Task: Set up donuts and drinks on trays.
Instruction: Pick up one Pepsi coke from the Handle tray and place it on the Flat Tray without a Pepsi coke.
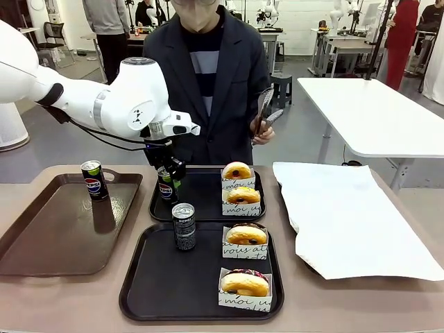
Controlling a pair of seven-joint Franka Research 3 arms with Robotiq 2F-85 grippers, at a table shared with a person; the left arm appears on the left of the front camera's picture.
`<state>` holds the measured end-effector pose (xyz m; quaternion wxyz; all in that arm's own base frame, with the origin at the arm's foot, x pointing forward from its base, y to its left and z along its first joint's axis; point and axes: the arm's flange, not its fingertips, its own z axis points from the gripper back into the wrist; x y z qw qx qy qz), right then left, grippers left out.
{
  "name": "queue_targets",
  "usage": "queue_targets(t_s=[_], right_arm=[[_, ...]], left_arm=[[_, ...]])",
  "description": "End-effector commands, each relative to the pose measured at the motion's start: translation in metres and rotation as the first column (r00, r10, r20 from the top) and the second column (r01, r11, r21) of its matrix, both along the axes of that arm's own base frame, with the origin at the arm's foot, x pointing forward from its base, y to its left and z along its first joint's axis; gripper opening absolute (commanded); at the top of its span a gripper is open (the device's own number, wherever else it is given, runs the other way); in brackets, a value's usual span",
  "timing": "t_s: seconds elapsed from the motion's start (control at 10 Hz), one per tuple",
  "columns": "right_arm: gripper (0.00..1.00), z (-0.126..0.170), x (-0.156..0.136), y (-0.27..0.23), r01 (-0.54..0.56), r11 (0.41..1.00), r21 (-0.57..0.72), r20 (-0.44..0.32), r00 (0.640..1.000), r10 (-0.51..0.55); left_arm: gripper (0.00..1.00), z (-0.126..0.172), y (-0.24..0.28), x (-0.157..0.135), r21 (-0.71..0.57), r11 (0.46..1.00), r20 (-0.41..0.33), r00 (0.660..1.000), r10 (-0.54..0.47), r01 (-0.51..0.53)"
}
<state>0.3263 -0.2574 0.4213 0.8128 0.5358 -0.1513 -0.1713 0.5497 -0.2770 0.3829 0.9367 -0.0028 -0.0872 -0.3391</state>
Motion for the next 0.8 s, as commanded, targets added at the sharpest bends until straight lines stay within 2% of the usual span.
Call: queue_targets(t_s=[0.0, 0.5, 0.6, 0.7], right_arm=[[1.00, 0.000, -0.001, 0.000, -0.003, 1.000, 0.008, 0.007, 1.000, 0.003], [1.00, 0.000, -0.001, 0.000, -0.003, 1.000, 0.008, 0.007, 1.000, 0.003], [1.00, 0.000, -0.001, 0.000, -0.003, 1.000, 0.008, 0.007, 1.000, 0.003], [1.00, 0.000, -0.001, 0.000, -0.003, 1.000, 0.008, 0.007, 1.000, 0.003]], left_arm=[[1.00, 0.005, -0.004, -0.002, 0.020, 1.000, 0.000, 1.000, -0.001, 0.001], [1.00, 0.030, -0.003, -0.007, 0.024, 0.999, -0.005, 0.999, 0.032, -0.032], [1.00, 0.040, -0.005, -0.012, 0.031, 0.997, -0.008, 0.998, 0.070, -0.069], [1.00, 0.055, -0.006, -0.022, 0.038, 0.994, -0.046, 0.993, 0.108, -0.106]])
